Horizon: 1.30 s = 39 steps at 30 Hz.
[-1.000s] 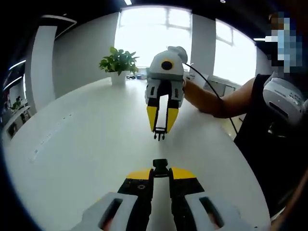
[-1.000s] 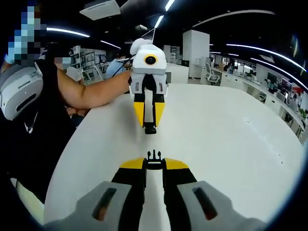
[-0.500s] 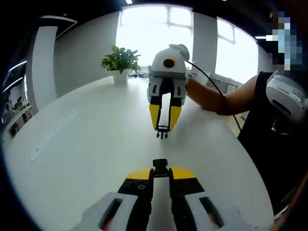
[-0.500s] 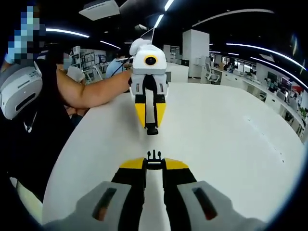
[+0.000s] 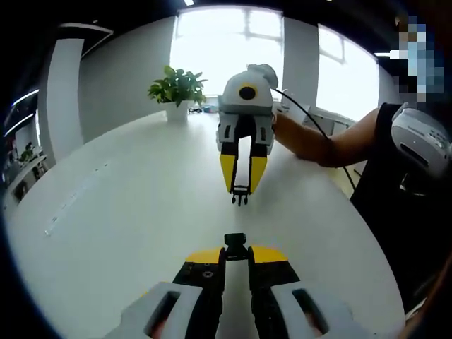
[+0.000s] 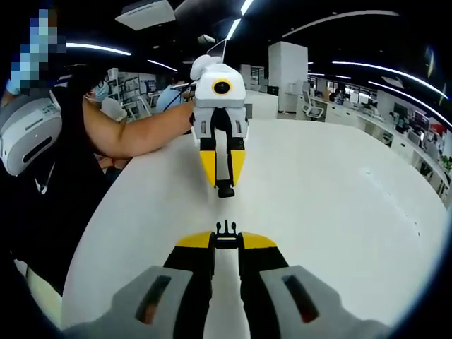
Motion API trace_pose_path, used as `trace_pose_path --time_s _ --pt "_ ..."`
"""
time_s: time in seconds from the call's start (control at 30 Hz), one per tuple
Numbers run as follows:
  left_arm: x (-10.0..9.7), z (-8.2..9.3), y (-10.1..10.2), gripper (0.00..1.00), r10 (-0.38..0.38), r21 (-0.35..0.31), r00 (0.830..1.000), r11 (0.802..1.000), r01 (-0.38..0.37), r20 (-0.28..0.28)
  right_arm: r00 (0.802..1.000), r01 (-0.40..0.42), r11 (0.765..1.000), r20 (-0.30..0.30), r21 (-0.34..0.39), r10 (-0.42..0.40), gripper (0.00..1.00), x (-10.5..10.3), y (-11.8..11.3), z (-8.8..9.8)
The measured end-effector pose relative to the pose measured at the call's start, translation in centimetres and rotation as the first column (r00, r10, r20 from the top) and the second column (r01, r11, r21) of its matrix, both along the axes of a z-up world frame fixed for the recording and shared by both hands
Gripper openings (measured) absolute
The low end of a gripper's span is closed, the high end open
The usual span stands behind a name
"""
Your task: Snap the two parts of the plastic buckle together until the buckle closes and remains connected.
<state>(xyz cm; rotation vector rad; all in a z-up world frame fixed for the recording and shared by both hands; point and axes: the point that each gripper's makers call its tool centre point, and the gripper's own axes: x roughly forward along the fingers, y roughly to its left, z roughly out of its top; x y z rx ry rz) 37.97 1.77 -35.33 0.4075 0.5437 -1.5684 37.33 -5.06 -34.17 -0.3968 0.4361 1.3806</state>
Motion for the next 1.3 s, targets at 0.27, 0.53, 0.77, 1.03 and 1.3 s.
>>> trace_pose_path --time_s 0.27,0.53,0.77,1.03,1.3 --pt "0.1 -0.3 0.1 0.11 0.001 0.012 1.0 1.0 0.0 -0.003 1.0 -0.006 1.0 -0.004 -0.002 0.006 0.12 0.0 0.0 -0.2" --pt "-0.1 -0.5 -0.1 0.11 -0.006 0.014 1.0 1.0 0.006 -0.006 1.0 -0.008 1.0 -0.005 -0.004 0.008 0.12 0.1 0.0 -0.5" --pt "-0.1 -1.0 -0.3 0.11 -0.013 0.018 1.0 1.0 0.013 -0.014 1.0 -0.012 1.0 -0.012 -0.015 0.011 0.12 0.2 0.1 -1.0" --pt "-0.2 -1.1 -0.3 0.11 -0.017 0.02 1.0 1.0 0.017 -0.016 1.0 -0.011 1.0 -0.01 -0.019 0.011 0.12 0.1 0.1 -1.1" --pt "-0.6 -1.2 -0.7 0.11 -0.042 0.0 0.999 0.999 0.042 -0.022 1.0 -0.014 1.0 -0.017 -0.023 0.014 0.12 -0.1 0.2 -1.3"
